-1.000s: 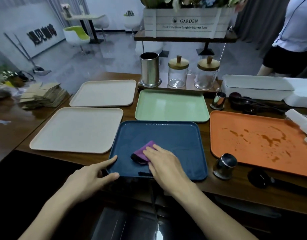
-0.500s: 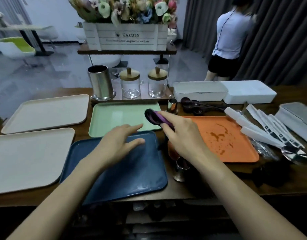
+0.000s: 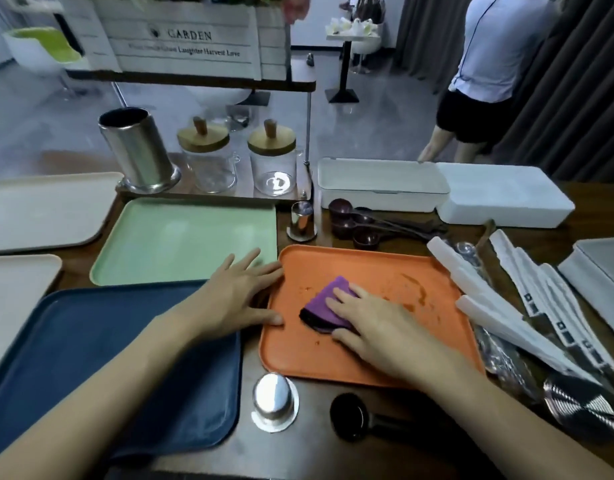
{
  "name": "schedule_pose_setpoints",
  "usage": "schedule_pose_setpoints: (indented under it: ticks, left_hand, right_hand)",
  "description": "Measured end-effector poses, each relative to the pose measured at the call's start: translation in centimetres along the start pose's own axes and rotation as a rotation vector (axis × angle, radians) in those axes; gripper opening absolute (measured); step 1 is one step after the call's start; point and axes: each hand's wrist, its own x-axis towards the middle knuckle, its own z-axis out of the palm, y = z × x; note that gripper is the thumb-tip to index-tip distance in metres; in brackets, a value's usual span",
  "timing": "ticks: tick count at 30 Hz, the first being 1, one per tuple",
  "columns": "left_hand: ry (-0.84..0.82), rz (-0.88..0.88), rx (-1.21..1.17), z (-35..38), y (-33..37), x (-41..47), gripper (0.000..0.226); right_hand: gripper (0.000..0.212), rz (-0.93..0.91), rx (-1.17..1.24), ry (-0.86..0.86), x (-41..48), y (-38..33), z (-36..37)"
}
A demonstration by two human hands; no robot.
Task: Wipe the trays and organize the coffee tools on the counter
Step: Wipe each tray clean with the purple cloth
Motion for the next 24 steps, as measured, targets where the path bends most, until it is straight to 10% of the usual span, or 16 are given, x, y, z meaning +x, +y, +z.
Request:
schedule_pose_setpoints:
  ticks: [24]
  left_hand:
    - [-0.076, -0.027, 0.126, 0.5, -0.6, -1.6, 0.118]
  right_hand:
    - [0.058, -0.096, -0.004, 0.062, 5.0, -4.5, 1.6]
